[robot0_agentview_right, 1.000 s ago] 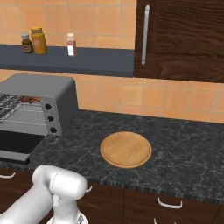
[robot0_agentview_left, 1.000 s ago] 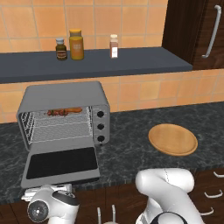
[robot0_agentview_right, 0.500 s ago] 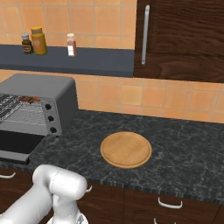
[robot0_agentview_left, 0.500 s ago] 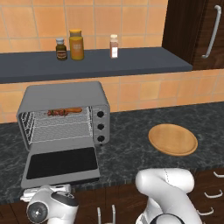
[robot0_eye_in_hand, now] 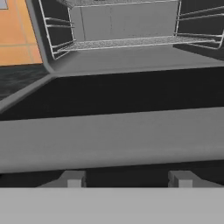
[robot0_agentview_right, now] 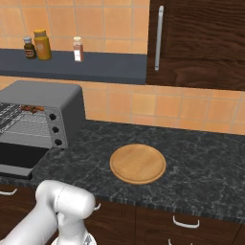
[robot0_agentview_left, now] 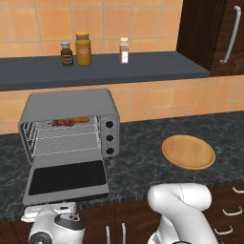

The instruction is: Pick up the kebab skewer and baguette bread, and place them inside the toaster oven. Close the toaster oven door and start by setting the timer.

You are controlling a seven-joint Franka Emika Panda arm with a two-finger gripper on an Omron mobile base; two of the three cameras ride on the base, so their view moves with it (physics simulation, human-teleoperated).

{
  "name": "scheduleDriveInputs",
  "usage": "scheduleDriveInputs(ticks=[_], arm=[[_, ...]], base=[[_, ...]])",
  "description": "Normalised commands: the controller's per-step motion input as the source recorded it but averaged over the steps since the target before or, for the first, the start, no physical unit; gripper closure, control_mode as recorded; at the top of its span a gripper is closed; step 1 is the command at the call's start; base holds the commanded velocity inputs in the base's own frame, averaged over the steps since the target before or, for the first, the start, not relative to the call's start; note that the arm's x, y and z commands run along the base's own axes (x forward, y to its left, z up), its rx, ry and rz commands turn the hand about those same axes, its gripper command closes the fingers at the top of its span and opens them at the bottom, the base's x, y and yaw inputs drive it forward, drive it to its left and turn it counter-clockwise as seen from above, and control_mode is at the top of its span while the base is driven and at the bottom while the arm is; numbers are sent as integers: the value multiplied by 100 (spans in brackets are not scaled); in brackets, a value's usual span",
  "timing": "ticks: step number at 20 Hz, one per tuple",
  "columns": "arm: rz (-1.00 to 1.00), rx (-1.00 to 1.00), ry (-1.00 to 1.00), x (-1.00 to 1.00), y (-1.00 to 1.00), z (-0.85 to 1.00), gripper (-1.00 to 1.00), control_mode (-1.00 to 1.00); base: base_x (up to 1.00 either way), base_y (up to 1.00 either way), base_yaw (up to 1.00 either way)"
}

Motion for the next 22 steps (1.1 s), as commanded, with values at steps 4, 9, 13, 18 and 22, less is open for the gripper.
scheduleDriveInputs(ticks=[4, 9, 13, 18, 22], arm=[[0, 11, -13, 55, -22, 34, -100, -100], [1, 8, -14, 57, -7, 46, -100, -100], [1, 4, -15, 58, 0, 54, -100, -100], [2, 4, -12, 62, 0, 62, -100, -100], [4, 3, -5, 74, 0, 63, -100, -100]], base=[[0, 0, 0], [0, 0, 0], [0, 0, 0], [0, 0, 0], [0, 0, 0]])
